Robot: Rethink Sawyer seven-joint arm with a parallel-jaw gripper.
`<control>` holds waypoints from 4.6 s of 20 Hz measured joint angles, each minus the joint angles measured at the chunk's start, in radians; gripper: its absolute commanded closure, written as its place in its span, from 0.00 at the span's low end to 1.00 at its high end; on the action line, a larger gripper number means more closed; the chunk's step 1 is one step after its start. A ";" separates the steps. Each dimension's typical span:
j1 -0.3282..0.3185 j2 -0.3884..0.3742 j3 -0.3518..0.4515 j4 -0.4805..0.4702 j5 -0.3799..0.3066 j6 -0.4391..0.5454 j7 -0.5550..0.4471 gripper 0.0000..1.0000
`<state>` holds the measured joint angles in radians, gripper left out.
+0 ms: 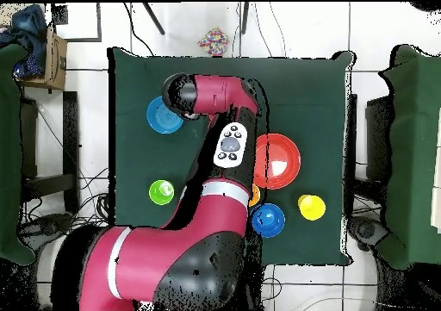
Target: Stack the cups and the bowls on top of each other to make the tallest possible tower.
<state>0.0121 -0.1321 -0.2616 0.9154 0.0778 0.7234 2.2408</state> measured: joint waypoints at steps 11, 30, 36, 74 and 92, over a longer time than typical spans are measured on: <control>-0.008 0.008 0.013 -0.005 0.000 0.000 0.000 1.00; -0.025 0.002 0.023 -0.002 -0.005 -0.059 0.000 1.00; -0.028 -0.005 0.023 0.007 -0.044 -0.084 0.000 1.00; -0.070 -0.059 0.053 0.035 -0.175 -0.084 0.000 1.00; -0.092 -0.057 0.097 0.047 -0.175 -0.084 0.000 1.00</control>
<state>-0.0797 -0.1894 -0.1646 0.9623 -0.0974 0.6391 2.2408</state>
